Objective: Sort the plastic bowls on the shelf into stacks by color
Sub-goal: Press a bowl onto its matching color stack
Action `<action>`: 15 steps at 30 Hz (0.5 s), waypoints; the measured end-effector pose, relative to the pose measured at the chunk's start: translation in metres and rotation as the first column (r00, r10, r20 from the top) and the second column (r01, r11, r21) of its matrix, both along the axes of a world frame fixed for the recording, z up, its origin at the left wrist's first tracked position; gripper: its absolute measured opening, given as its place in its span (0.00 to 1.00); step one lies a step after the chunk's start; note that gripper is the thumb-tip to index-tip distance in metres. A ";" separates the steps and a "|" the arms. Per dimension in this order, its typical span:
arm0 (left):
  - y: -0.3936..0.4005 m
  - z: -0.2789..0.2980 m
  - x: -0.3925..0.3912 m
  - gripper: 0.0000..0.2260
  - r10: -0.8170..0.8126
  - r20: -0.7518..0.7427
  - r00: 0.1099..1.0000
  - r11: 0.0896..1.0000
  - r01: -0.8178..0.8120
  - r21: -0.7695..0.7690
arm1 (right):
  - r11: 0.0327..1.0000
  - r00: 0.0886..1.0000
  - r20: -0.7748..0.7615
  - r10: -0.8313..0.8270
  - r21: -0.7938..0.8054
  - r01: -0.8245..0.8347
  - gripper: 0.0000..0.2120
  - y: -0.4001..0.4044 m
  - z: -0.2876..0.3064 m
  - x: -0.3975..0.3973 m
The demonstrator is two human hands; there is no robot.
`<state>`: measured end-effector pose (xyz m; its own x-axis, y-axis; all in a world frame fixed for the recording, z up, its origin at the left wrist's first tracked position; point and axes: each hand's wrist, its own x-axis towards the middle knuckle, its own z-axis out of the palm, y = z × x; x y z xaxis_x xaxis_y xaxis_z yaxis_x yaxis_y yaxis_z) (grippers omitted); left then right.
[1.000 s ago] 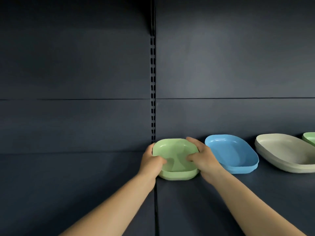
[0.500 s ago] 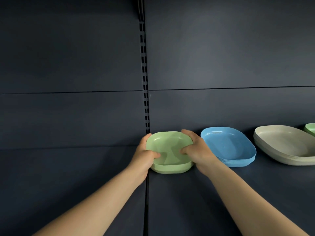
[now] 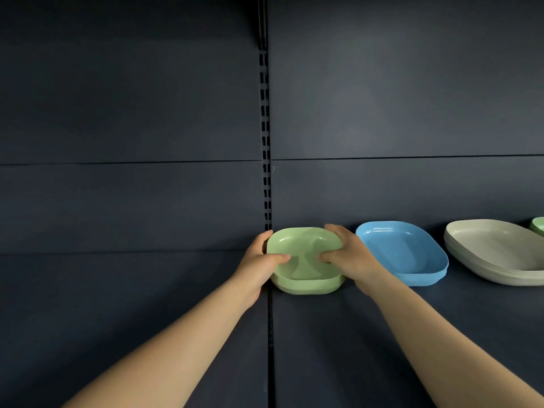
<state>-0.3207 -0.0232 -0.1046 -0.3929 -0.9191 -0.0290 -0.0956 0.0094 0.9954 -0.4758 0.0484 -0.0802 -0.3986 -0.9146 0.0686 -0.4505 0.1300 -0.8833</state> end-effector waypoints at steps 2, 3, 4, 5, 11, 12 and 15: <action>0.000 0.008 0.013 0.28 -0.041 0.056 0.998 0.999 0.043 -0.024 | 0.999 0.989 -0.150 -0.015 0.031 0.020 0.18 0.000 0.005 0.001; -0.001 0.013 0.022 0.27 -0.065 0.106 0.992 0.996 0.070 -0.048 | 0.998 0.968 -0.250 -0.016 0.055 0.031 0.22 0.000 0.008 0.001; -0.001 0.019 0.034 0.26 -0.082 0.162 0.983 0.992 0.096 -0.082 | 0.997 0.937 -0.348 -0.007 0.075 0.036 0.25 0.000 0.013 0.004; -0.002 0.025 0.047 0.25 -0.090 0.220 0.971 0.985 0.119 -0.122 | 0.995 0.903 -0.430 0.005 0.088 0.036 0.28 0.001 0.020 0.009; -0.003 0.071 0.159 0.25 0.032 0.611 0.791 0.880 0.267 -0.392 | 0.984 0.691 -0.702 0.173 0.154 -0.090 0.31 0.009 0.063 0.087; -0.001 0.077 0.182 0.25 0.073 0.658 0.750 0.861 0.286 -0.421 | 0.978 0.669 -0.714 0.205 0.166 -0.124 0.32 0.010 0.068 0.109; 0.004 0.092 0.259 0.25 0.169 0.744 0.646 0.826 0.319 -0.465 | 0.972 0.626 -0.746 0.228 0.144 -0.183 0.32 0.013 0.078 0.183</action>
<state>-0.0618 -0.0191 -0.0122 -0.5272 -0.8412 0.1205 -0.7489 0.5269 0.4019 -0.2925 0.0612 -0.0023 -0.0296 -0.9772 0.2103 -0.9755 -0.0177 -0.2194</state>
